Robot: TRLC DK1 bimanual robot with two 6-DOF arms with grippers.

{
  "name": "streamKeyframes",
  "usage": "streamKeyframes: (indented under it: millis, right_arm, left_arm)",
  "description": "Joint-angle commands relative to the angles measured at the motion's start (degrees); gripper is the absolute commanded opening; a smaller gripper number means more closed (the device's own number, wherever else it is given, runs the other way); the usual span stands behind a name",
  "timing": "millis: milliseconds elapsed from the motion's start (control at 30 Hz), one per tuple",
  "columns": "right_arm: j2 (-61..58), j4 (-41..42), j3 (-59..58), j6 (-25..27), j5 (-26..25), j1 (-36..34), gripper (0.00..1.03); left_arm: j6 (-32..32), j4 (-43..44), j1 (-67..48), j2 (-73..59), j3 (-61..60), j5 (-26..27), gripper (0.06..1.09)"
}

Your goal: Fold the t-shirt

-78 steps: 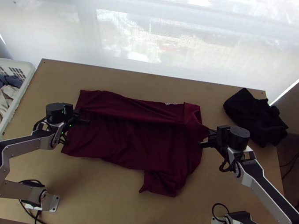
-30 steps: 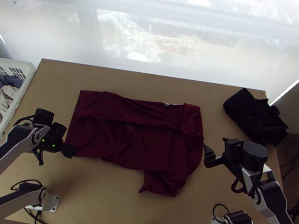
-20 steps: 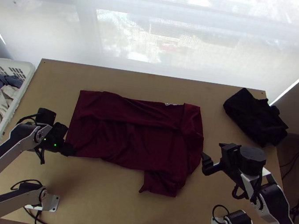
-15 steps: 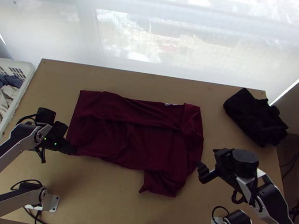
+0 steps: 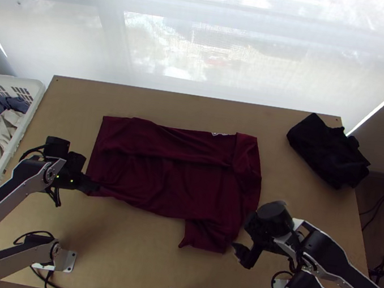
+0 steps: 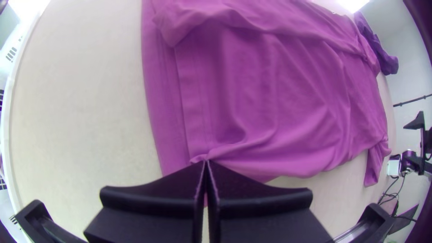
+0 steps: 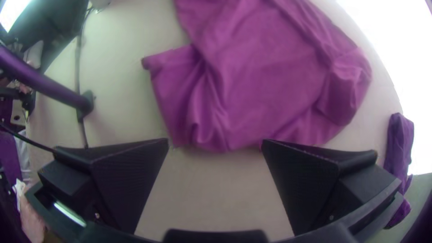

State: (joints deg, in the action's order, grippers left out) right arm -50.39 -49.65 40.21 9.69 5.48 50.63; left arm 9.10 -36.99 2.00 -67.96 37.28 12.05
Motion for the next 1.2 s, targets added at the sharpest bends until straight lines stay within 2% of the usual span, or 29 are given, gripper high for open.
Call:
streamKeyframes:
  millis: [0, 167, 333, 433, 633, 833, 900, 1033, 1167]
  right_arm:
    - [-5.95, -1.24, -0.22, 0.59, 3.23, 8.96, 0.96]
    - [-8.32, -1.15, 0.14, 1.20, 5.69, 13.97, 0.93]
    - [-12.01, 1.92, 2.77, 2.08, 5.95, 17.22, 0.93]
    - [-15.70, 5.70, 3.65, 4.11, 5.86, 17.22, 0.92]
    - [-23.70, 9.57, 3.65, 5.86, 5.95, 16.87, 0.75]
    - [-27.22, 14.32, 2.42, 5.42, 5.86, 16.52, 0.74]
    - [-28.01, 15.81, 2.07, 5.42, 5.86, 15.64, 0.70]
    - [-29.15, 17.57, 1.10, 5.34, 5.86, 14.50, 0.68]
    - [-29.15, 18.62, 0.84, 5.51, 5.86, 13.35, 0.36]
  left_arm:
    - [-1.28, 1.57, 0.11, -0.24, -0.10, -0.01, 0.09]
    - [-1.19, 1.92, 0.20, -0.68, -0.71, -0.10, 0.09]
    - [-1.28, 2.89, 0.20, -0.59, -2.82, -0.10, 0.09]
    - [-1.81, 3.15, 0.20, -0.33, -3.79, -0.10, 0.09]
    - [-3.74, 3.15, 0.20, 1.96, -5.11, -0.10, 0.09]
    - [-3.30, 2.72, 0.64, 3.98, -6.43, -0.10, 0.09]
    - [-3.13, 2.72, 0.72, 3.98, -6.43, -0.10, 0.09]
    - [-3.13, 2.72, 0.64, 4.24, -6.60, -0.01, 0.09]
    - [-3.13, 2.45, 0.64, 4.95, -6.78, -0.01, 0.09]
